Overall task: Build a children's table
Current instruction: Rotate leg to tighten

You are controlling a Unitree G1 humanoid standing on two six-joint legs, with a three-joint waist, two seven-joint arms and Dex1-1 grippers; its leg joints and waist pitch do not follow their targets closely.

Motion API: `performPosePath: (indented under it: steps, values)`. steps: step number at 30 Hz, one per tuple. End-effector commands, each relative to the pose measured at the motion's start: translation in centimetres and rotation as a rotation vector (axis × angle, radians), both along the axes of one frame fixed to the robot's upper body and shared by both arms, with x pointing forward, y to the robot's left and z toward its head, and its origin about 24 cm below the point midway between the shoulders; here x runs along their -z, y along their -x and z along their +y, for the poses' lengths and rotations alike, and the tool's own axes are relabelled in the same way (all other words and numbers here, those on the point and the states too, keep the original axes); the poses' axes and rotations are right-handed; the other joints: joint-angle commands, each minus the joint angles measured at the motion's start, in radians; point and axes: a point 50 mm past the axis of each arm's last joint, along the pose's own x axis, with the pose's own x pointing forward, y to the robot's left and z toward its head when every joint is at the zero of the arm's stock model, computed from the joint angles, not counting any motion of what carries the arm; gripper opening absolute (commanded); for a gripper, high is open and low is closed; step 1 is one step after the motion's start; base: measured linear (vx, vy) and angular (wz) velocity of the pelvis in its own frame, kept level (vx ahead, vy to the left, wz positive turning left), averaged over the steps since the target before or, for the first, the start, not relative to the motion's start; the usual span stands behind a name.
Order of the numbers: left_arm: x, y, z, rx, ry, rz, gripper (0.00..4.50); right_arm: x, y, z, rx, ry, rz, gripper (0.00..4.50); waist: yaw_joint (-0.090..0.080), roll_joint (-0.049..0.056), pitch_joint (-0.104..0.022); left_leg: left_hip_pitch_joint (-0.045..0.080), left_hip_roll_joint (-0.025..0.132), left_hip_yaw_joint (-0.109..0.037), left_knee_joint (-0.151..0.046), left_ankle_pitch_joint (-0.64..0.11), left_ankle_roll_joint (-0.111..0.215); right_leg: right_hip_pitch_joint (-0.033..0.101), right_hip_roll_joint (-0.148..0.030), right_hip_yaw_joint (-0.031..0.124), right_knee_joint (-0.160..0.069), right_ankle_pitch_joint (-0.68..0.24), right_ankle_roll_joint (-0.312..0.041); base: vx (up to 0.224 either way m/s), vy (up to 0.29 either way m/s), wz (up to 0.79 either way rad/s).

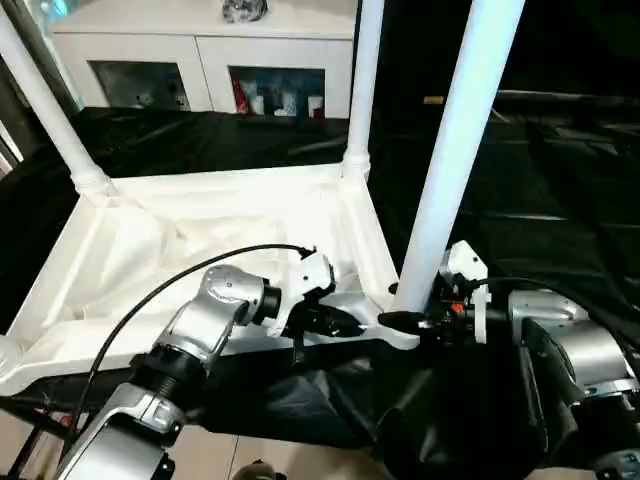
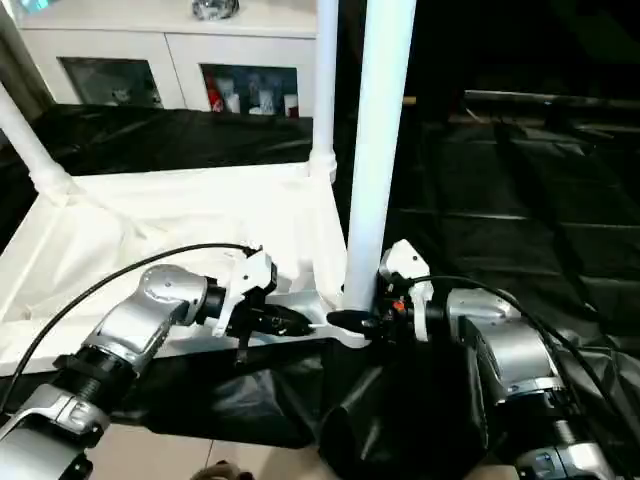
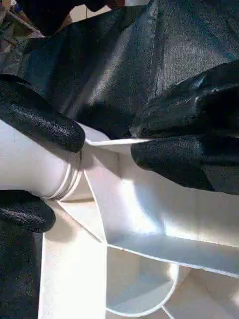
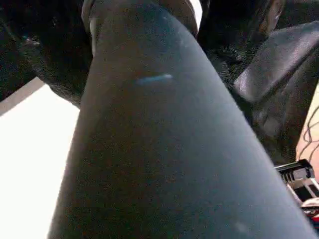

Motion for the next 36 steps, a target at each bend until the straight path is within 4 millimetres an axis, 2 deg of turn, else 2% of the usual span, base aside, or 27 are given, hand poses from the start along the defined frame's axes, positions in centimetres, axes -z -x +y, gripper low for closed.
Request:
performPosePath:
  steps: [1,8,9,10,11,12,14,15,16,17,18,19,20,22,23,25,26,27,28,29,30,31,34,36]
  values:
    - [-1.4,0.2,-1.5,0.08,0.057,-0.036,0.0,0.6,0.7,0.8,-0.045,-0.022,0.052,2.46,-0.004,-0.023,-0.066,0.01,0.046,-0.013,-0.072,-0.227,0.056,0.051,-0.074,0.056,-0.08,-0.427,-0.126,0.0,0.0,0.0]
    - [-1.7,-1.0,-2.6,-0.032,0.077,-0.072,0.0,1.6,-0.1,1.2,0.102,-0.022,0.04,2.39,-0.007,-0.024,-0.065,0.011,0.04,-0.013,-0.071,-0.236,0.045,0.048,-0.073,0.052,-0.088,-0.457,-0.109,0.0,0.0,0.0]
    - [-1.9,-1.9,-3.3,-0.108,0.077,-0.105,0.0,2.2,-1.0,1.3,0.238,-0.004,0.027,2.39,-0.008,-0.025,-0.067,0.009,0.04,-0.015,-0.072,-0.232,0.042,0.051,-0.075,0.052,-0.086,-0.458,-0.102,0.0,0.0,0.0]
    - [-2.1,-3.0,-4.1,-0.209,0.072,-0.141,0.0,3.0,-2.0,1.4,0.408,0.011,0.033,2.39,-0.015,-0.018,-0.063,0.012,0.036,-0.013,-0.071,-0.241,0.034,0.042,-0.07,0.05,-0.092,-0.473,-0.1,0.0,0.0,0.0]
    - [-2.2,-3.6,-4.5,-0.262,0.07,-0.16,0.0,3.4,-2.4,1.4,0.494,0.016,0.042,2.38,-0.021,-0.019,-0.063,0.012,0.032,-0.013,-0.07,-0.247,0.024,0.041,-0.068,0.047,-0.094,-0.485,-0.097,0.0,0.0,0.0]
    - [-2.3,-3.8,-4.7,-0.285,0.07,-0.168,0.0,3.6,-2.6,1.5,0.531,0.019,0.047,2.38,-0.024,-0.023,-0.068,0.014,0.031,-0.018,-0.071,-0.257,0.005,0.047,-0.072,0.042,-0.096,-0.501,-0.086,0.0,0.0,0.0]
    - [-2.6,-4.5,-5.4,-0.348,0.073,-0.19,0.0,3.9,-2.8,1.9,0.592,0.008,0.053,2.38,-0.024,-0.019,-0.065,0.016,0.033,-0.018,-0.072,-0.266,0.012,0.047,-0.073,0.043,-0.099,-0.501,-0.075,0.0,0.0,0.0]
    - [-2.7,-4.8,-5.8,-0.378,0.076,-0.198,0.0,4.0,-2.8,2.5,0.623,-0.005,0.058,2.38,-0.026,-0.016,-0.068,0.011,0.031,-0.018,-0.071,-0.255,0.02,0.051,-0.073,0.045,-0.097,-0.473,-0.076,0.0,0.0,0.0]
    - [-2.8,-5.0,-6.1,-0.4,0.076,-0.204,0.0,4.0,-2.9,3.2,0.637,-0.022,0.058,2.37,-0.029,-0.022,-0.074,0.006,0.034,-0.019,-0.072,-0.227,0.026,0.056,-0.073,0.049,-0.088,-0.405,-0.092,0.0,0.0,0.0]
    - [-3.0,-5.1,-6.3,-0.411,0.079,-0.21,0.0,4.0,-2.9,3.5,0.642,-0.03,0.058,2.36,-0.03,-0.022,-0.075,0.004,0.035,-0.018,-0.072,-0.213,0.031,0.056,-0.072,0.05,-0.084,-0.374,-0.1,0.0,0.0,0.0]
    - [-3.1,-5.1,-6.7,-0.413,0.087,-0.216,0.0,3.8,-2.9,4.2,0.642,-0.046,0.046,2.36,-0.034,-0.014,-0.075,0.005,0.033,-0.016,-0.069,-0.201,0.039,0.053,-0.07,0.051,-0.081,-0.333,-0.118,0.0,0.0,0.0]
    - [-3.2,-5.1,-6.9,-0.408,0.091,-0.216,0.0,3.7,-3.0,4.5,0.638,-0.052,0.037,2.7,-0.034,-0.02,-0.076,0.003,0.031,-0.014,-0.067,-0.187,0.046,0.059,-0.071,0.051,-0.077,-0.305,-0.133,0.0,0.0,0.0]
    - [-3.2,-5.0,-7.0,-0.385,0.089,-0.23,0.0,3.5,-2.9,4.9,0.626,-0.099,0.053,3.03,-0.032,-0.018,-0.076,0.002,0.031,-0.014,-0.067,-0.181,0.052,0.061,-0.071,0.051,-0.075,-0.296,-0.139,0.0,0.0,0.0]
    - [-3.0,-4.9,-7.2,-0.364,0.083,-0.242,0.0,3.2,-2.8,5.2,0.608,-0.157,0.076,3.04,-0.032,-0.018,-0.074,0.003,0.031,-0.013,-0.068,-0.182,0.067,0.061,-0.071,0.051,-0.078,-0.299,-0.144,0.0,0.0,0.0]
    - [-2.9,-4.9,-7.1,-0.357,0.084,-0.242,0.0,3.1,-2.8,5.2,0.588,-0.153,0.067,3.13,-0.032,-0.02,-0.073,0.004,0.034,-0.013,-0.069,-0.188,0.067,0.061,-0.071,0.051,-0.079,-0.313,-0.142,0.0,0.0,0.0]
    - [-2.8,-4.8,-7.1,-0.352,0.085,-0.244,0.0,3.0,-2.7,5.1,0.574,-0.135,0.048,3.3,-0.032,-0.018,-0.071,0.005,0.036,-0.014,-0.071,-0.201,0.062,0.06,-0.071,0.051,-0.081,-0.333,-0.136,0.0,0.0,0.0]
    - [-2.6,-4.8,-7.1,-0.351,0.086,-0.245,0.0,2.8,-2.5,4.5,0.551,-0.092,0.001,3.44,-0.034,-0.028,-0.071,0.005,0.037,-0.014,-0.072,-0.208,0.06,0.061,-0.072,0.05,-0.081,-0.346,-0.133,0.0,0.0,0.0]
    - [-2.6,-4.8,-7.1,-0.351,0.086,-0.245,0.0,2.8,-2.5,4.5,0.551,-0.092,0.001,3.44,-0.032,-0.022,-0.07,0.008,0.037,-0.014,-0.072,-0.212,0.059,0.06,-0.073,0.051,-0.081,-0.359,-0.133,0.0,0.0,0.0]
    - [-2.5,-4.7,-7.2,-0.343,0.092,-0.246,0.0,2.7,-2.2,3.2,0.526,-0.062,-0.028,3.44,-0.033,-0.022,-0.069,0.007,0.037,-0.014,-0.072,-0.216,0.06,0.059,-0.073,0.051,-0.083,-0.364,-0.13,0.0,0.0,0.0]
    - [-2.4,-4.5,-7.2,-0.337,0.098,-0.246,0.0,2.4,-1.7,1.3,0.505,-0.043,-0.046,3.44,-0.03,-0.031,-0.068,0.009,0.036,-0.012,-0.071,-0.216,0.066,0.06,-0.073,0.052,-0.087,-0.385,-0.116,0.0,0.0,0.0]
    - [-2.4,-4.5,-7.2,-0.337,0.098,-0.246,0.0,2.4,-1.7,1.3,0.505,-0.043,-0.046,3.44,-0.03,-0.031,-0.068,0.009,0.036,-0.012,-0.071,-0.216,0.066,0.06,-0.073,0.052,-0.087,-0.385,-0.116,0.0,0.0,0.0]
    - [-2.3,-4.4,-7.2,-0.326,0.103,-0.246,0.0,2.1,-1.1,-0.4,0.495,-0.035,-0.051,3.44,-0.021,-0.033,-0.071,0.006,0.036,-0.011,-0.068,-0.193,0.081,0.063,-0.073,0.054,-0.082,-0.367,-0.113,0.0,0.0,0.0]
    - [-2.2,-4.3,-7.3,-0.312,0.106,-0.247,0.0,1.7,-0.5,-1.9,0.479,-0.029,-0.055,3.44,-0.008,-0.032,-0.073,0.004,0.035,-0.009,-0.063,-0.166,0.101,0.062,-0.073,0.054,-0.08,-0.342,-0.117,0.0,0.0,0.0]
    - [-2.0,-4.1,-7.2,-0.3,0.107,-0.246,0.0,1.0,0.5,-4.1,0.448,-0.009,-0.057,3.44,-0.005,-0.033,-0.071,0.001,0.035,-0.009,-0.063,-0.165,0.107,0.063,-0.072,0.051,-0.082,-0.347,-0.115,0.0,0.0,0.0]
